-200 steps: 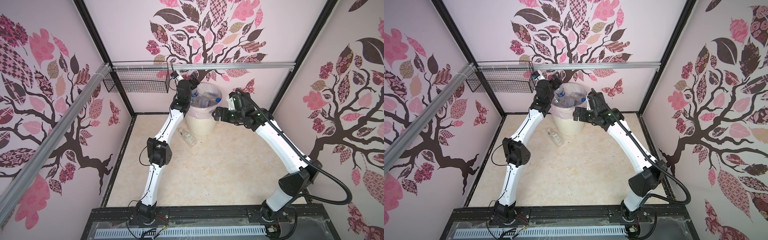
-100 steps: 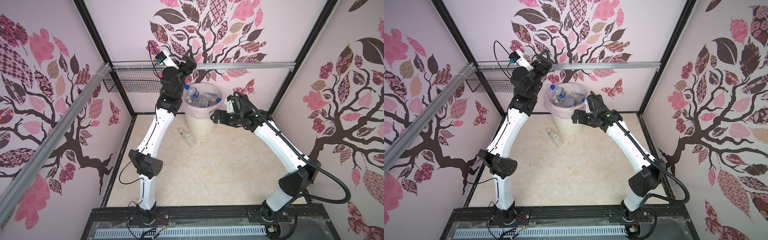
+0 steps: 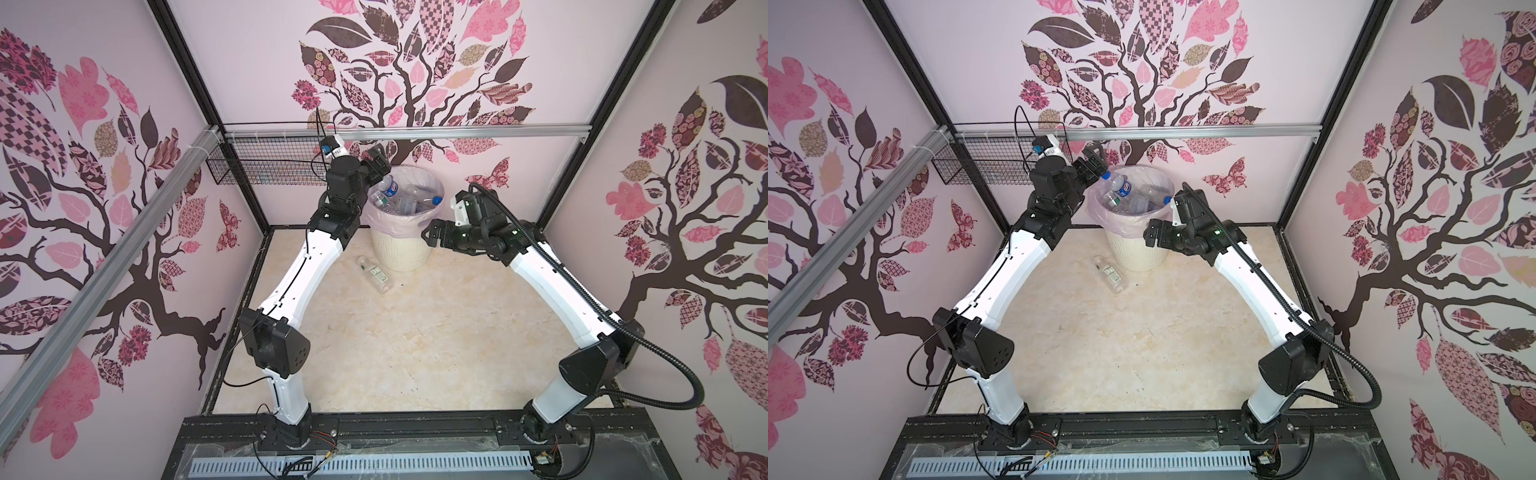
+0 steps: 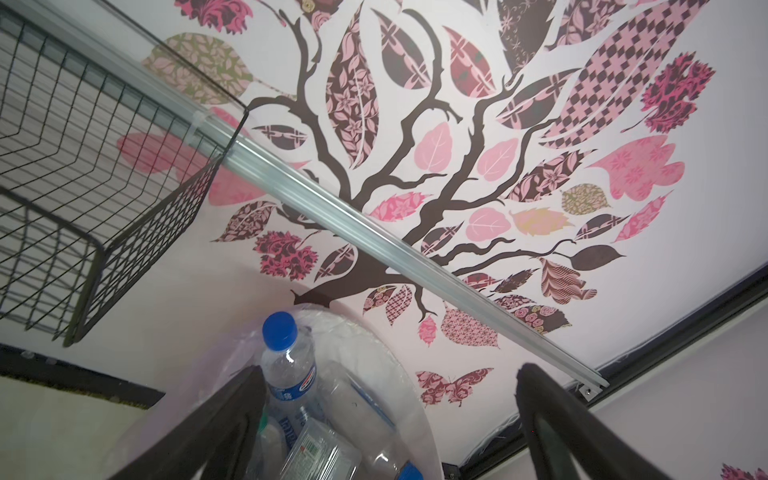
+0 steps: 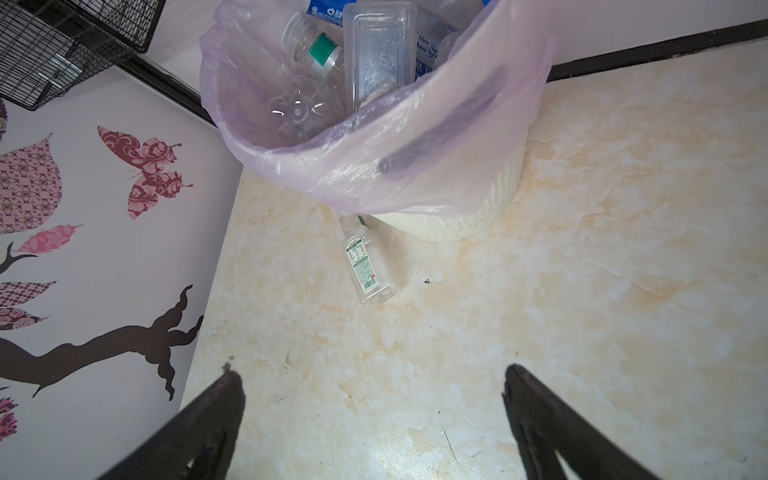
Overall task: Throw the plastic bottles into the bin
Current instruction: 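Open the left gripper above the bin to drop the Pepsi bottle, then lower both grippers toward the green-cap bottle beside the bin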
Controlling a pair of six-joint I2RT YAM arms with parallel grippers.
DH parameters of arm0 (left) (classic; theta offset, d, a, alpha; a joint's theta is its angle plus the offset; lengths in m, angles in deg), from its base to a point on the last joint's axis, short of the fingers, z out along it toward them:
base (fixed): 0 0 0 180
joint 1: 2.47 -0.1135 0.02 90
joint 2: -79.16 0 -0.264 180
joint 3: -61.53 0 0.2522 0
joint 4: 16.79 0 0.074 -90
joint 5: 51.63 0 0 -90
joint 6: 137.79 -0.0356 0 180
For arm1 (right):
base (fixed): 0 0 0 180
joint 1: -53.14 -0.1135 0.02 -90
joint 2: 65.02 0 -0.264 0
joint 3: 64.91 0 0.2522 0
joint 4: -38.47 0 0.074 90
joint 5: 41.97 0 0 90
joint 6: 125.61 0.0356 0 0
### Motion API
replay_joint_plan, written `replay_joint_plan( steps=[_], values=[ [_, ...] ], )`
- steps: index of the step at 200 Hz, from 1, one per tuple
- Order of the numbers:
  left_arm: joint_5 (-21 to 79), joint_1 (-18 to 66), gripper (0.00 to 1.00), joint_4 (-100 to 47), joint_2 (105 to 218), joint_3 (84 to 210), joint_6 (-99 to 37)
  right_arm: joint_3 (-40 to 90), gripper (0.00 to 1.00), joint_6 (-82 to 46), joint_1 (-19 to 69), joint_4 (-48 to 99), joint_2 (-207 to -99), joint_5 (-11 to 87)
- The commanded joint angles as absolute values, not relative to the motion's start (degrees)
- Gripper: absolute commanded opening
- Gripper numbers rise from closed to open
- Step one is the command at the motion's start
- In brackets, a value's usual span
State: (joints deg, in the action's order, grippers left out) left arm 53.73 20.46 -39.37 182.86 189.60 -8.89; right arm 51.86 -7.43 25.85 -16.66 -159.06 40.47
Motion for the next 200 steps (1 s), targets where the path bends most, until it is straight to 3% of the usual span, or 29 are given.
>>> replay_joint_plan(
  steps=[1, 96, 152, 200],
  values=[
    [53.83, 19.85, 0.97, -41.96, 177.43, 184.14, -7.36, 50.88, 1.0, -7.57, 25.81, -16.35, -156.03, 40.47],
    [47.44, 15.24, 0.97, -57.33, 169.39, 161.29, 7.45, 47.44, 1.0, -14.26, 17.95, -17.0, -156.95, 46.94],
    [40.18, 14.75, 0.97, -59.69, 175.26, 156.14, 10.32, 41.43, 1.0, -13.71, 17.11, -16.52, -154.75, 47.35],
    [33.79, 14.88, 0.97, -61.52, 185.9, 160.0, 9.4, 36.67, 1.0, -13.01, 17.12, -17.15, -150.53, 48.02]
  ],
)
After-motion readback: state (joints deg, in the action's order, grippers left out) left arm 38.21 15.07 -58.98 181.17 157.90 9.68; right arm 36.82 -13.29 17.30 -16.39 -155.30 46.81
